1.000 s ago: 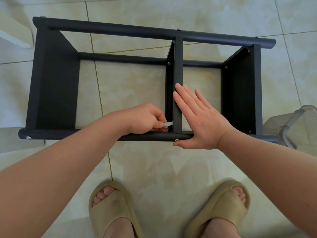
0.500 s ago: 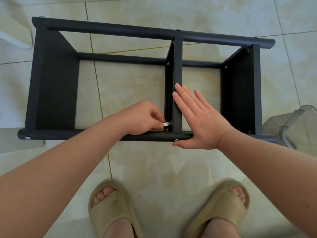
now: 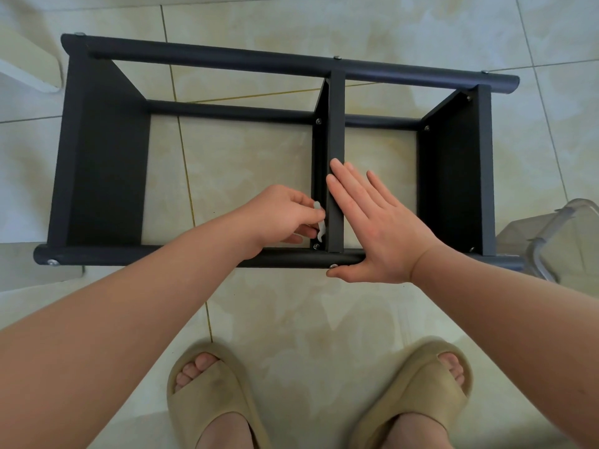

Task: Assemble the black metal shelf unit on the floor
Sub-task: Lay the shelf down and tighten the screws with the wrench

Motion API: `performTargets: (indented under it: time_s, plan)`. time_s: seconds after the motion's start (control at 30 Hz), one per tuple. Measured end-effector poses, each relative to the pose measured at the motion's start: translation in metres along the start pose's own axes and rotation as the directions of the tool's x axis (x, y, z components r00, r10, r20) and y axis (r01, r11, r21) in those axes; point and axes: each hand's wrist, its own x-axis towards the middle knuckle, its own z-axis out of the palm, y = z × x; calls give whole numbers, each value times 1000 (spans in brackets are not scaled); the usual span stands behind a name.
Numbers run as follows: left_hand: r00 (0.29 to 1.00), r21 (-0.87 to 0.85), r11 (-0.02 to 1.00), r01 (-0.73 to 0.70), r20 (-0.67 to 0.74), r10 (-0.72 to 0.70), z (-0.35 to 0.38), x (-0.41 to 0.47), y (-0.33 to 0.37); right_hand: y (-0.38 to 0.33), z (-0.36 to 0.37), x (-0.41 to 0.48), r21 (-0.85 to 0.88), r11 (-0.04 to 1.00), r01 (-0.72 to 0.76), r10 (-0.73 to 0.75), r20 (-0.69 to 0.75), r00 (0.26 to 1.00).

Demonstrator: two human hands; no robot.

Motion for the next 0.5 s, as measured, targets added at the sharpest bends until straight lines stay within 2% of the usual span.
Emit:
performTargets:
  time_s: [0.27,0.5]
  plan:
    - [991,-49,999,1,-134,-8,6,3,1,0,0,0,0,1000,-3,3,9,1000]
    - [987,-112,994,-8,-159,-10,6,5,2,0,0,0,0,1000,-3,3,15,1000]
